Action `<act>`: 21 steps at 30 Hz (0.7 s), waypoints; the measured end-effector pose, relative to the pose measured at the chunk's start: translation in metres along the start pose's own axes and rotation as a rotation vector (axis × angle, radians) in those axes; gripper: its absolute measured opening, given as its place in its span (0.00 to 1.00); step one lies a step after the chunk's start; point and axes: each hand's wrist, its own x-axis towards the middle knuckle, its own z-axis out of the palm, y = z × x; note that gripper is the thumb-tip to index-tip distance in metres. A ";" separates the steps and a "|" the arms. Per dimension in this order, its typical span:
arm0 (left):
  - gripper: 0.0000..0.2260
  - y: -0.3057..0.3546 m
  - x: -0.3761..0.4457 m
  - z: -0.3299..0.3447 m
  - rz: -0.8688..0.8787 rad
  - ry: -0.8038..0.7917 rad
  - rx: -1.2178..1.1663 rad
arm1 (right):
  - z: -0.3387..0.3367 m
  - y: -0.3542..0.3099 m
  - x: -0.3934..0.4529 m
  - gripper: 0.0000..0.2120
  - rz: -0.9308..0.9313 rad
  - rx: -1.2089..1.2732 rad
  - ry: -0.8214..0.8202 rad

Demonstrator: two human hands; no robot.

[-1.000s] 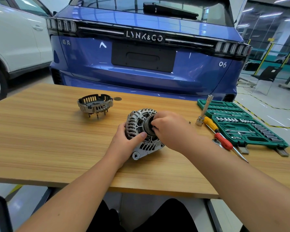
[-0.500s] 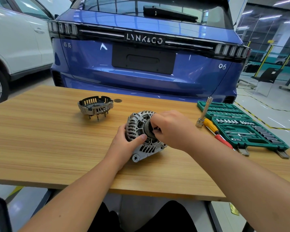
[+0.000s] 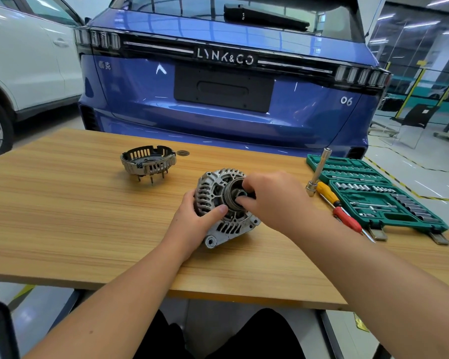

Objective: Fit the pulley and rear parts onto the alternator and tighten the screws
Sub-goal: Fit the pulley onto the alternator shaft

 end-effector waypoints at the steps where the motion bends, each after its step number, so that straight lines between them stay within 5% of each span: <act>1: 0.27 0.000 0.000 0.000 0.000 0.000 0.002 | 0.002 -0.003 0.002 0.09 0.060 0.027 0.009; 7: 0.25 0.002 -0.002 0.001 -0.006 0.012 0.014 | 0.008 -0.014 -0.001 0.09 0.193 0.148 0.090; 21: 0.25 0.002 -0.002 0.000 -0.019 0.001 -0.012 | -0.006 0.001 0.006 0.13 -0.310 -0.089 -0.012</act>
